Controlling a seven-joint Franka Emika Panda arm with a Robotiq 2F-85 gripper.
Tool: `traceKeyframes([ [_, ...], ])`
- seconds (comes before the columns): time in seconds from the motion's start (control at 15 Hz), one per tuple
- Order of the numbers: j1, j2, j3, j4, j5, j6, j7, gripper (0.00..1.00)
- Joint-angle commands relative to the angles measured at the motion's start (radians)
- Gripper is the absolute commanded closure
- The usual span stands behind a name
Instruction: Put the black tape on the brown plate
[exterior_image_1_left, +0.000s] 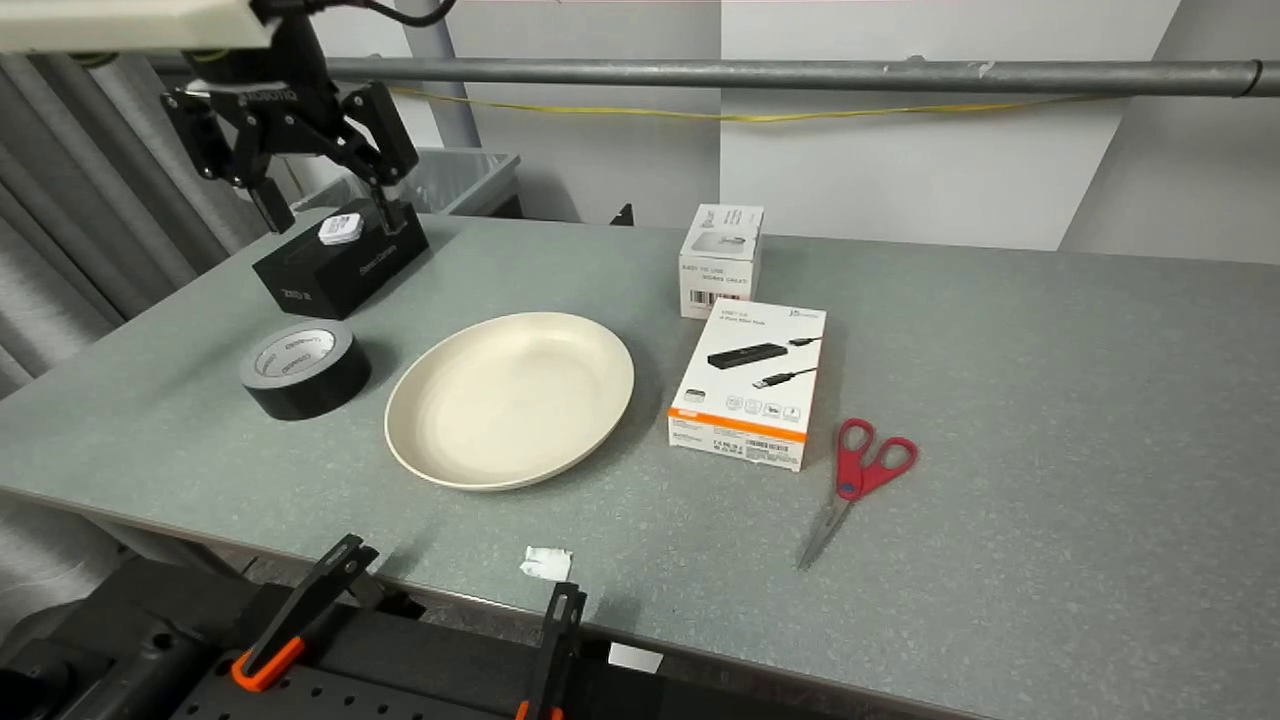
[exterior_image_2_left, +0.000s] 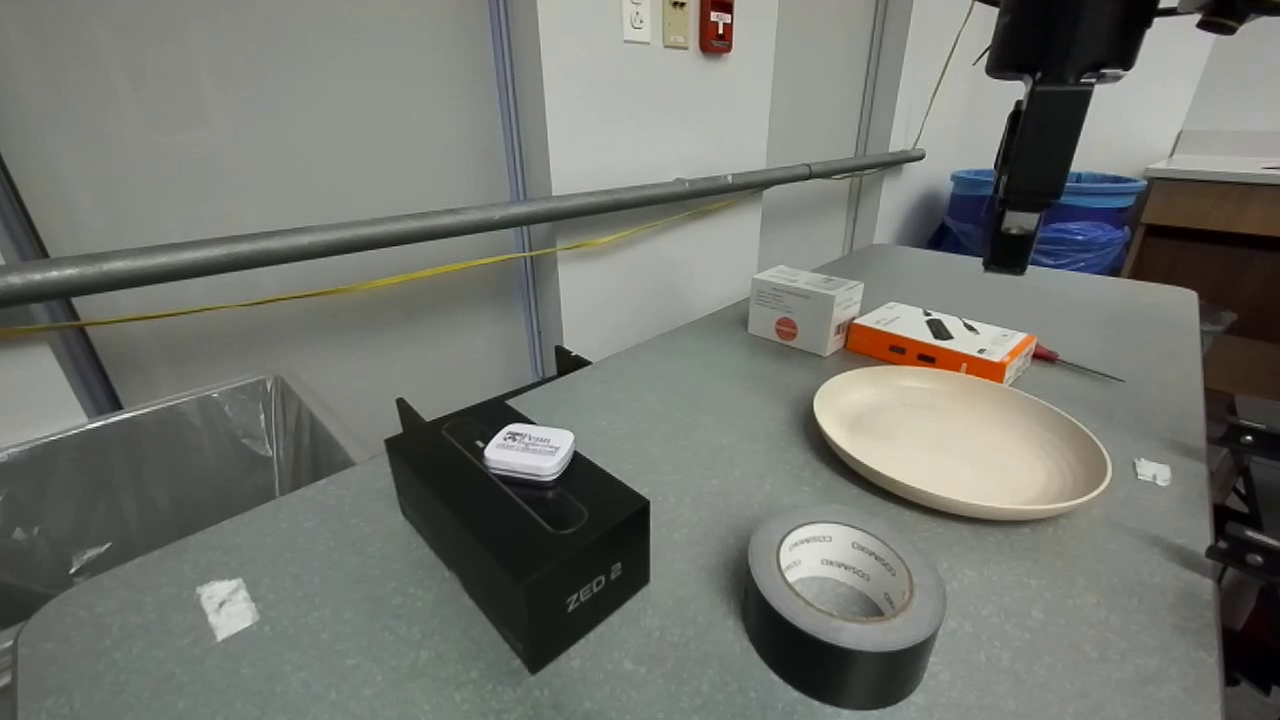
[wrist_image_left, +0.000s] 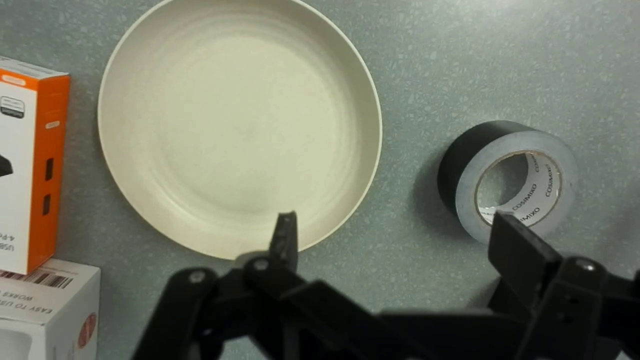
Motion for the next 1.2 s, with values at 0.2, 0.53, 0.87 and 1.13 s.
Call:
traceKeyframes([
  [0.2,0.006,0.042,0.015,0.009,0.001,0.049,0.009,0.0],
  [0.53,0.036,0.198,0.07,0.034,-0.028,0.219,0.026,0.0],
  [0.87,0.065,0.379,0.111,0.082,-0.051,0.354,0.018,0.0],
  [1.13,0.099,0.511,0.106,0.142,-0.108,0.411,0.043,0.0],
])
